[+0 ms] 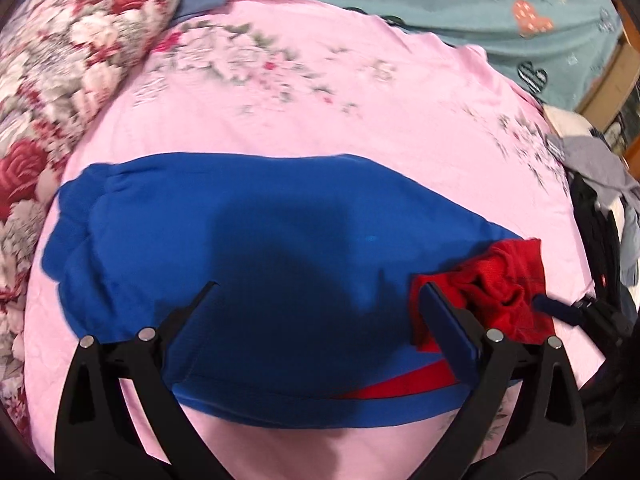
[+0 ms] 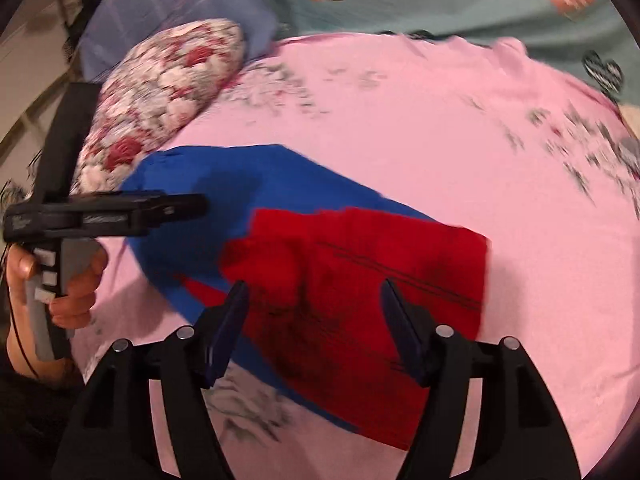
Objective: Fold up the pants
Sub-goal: 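Fold the red leg over the blue waist with the right gripper and release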
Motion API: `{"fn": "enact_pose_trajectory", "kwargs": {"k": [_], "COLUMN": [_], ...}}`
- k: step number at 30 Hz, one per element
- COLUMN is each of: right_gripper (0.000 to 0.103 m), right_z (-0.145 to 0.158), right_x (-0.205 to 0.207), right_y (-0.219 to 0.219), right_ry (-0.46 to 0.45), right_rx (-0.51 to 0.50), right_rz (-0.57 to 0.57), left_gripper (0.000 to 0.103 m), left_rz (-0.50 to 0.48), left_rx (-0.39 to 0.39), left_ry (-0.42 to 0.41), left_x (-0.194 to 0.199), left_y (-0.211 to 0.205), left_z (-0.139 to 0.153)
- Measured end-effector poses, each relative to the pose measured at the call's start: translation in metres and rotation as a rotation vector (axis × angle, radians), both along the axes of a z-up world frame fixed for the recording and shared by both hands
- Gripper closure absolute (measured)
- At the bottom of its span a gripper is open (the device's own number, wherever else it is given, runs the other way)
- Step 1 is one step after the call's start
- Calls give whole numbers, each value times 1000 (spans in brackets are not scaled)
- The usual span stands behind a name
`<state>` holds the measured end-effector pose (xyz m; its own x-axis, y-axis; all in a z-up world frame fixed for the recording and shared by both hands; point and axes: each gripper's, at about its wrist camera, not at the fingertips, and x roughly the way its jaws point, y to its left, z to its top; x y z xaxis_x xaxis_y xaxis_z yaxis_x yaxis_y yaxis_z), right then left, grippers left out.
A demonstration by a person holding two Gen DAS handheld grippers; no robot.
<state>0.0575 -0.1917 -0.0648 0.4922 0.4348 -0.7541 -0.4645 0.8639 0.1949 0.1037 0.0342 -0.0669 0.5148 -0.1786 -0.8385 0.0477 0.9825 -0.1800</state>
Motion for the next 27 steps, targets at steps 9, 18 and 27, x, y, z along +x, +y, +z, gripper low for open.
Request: {"fn": "enact_pose_trajectory", "kwargs": {"k": [9, 18, 27], "right_gripper": [68, 57, 35], "right_z": [-28, 10, 11], "right_x": [36, 51, 49], "right_y": [43, 58, 19], "right_ry": [60, -20, 119], "right_rx": [-127, 125, 255], "right_rz": [-21, -36, 45], "left_gripper": [4, 4, 4], "left_rz": [86, 145, 37], "left_rx": [-27, -47, 13], "left_ry": [-8, -40, -84], "left_x": [-4, -4, -1], "left_y": [43, 61, 20], "left_z": [2, 11, 22]}}
